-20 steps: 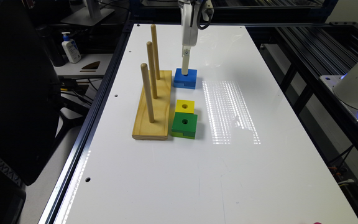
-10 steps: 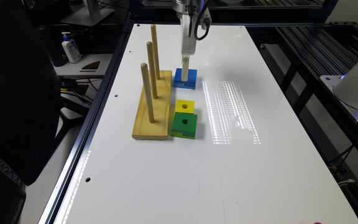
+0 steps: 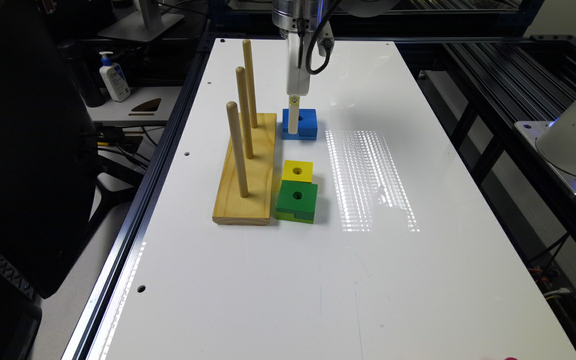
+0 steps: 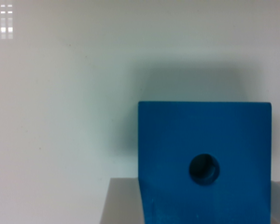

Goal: Pick up blue block.

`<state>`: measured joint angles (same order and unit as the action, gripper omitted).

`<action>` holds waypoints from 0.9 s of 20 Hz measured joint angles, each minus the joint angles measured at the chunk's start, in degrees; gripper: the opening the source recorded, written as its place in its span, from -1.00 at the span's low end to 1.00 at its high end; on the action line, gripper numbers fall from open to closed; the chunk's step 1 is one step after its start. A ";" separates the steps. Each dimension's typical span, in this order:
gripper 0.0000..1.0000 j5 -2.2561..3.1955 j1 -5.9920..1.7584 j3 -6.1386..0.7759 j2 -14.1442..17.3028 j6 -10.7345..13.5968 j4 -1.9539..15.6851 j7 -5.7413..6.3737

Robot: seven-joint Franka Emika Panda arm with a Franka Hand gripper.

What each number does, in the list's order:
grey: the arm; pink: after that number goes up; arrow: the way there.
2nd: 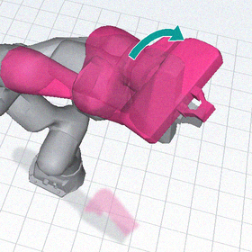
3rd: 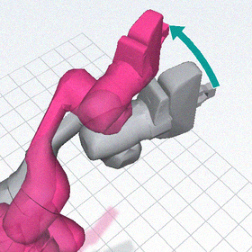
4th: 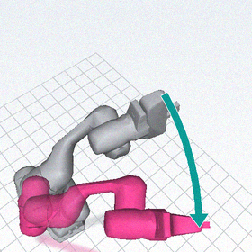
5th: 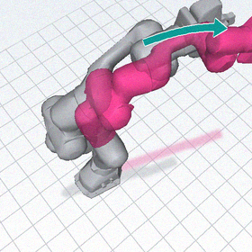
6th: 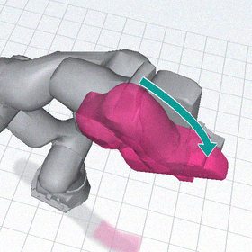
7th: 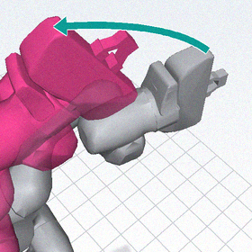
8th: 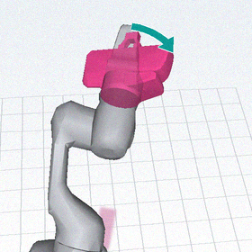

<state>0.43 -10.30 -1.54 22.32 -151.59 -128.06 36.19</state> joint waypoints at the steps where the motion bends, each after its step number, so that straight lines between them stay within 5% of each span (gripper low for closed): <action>1: -1.00 0.00 0.00 0.00 0.00 0.00 0.00 0.00; 11: -1.00 0.00 -0.02 0.00 -0.28 0.10 -0.01 0.00; 18: -1.00 0.00 -0.02 0.00 -5.24 4.89 -0.08 0.00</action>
<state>0.43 -10.32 -1.54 17.09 -146.70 -128.13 36.19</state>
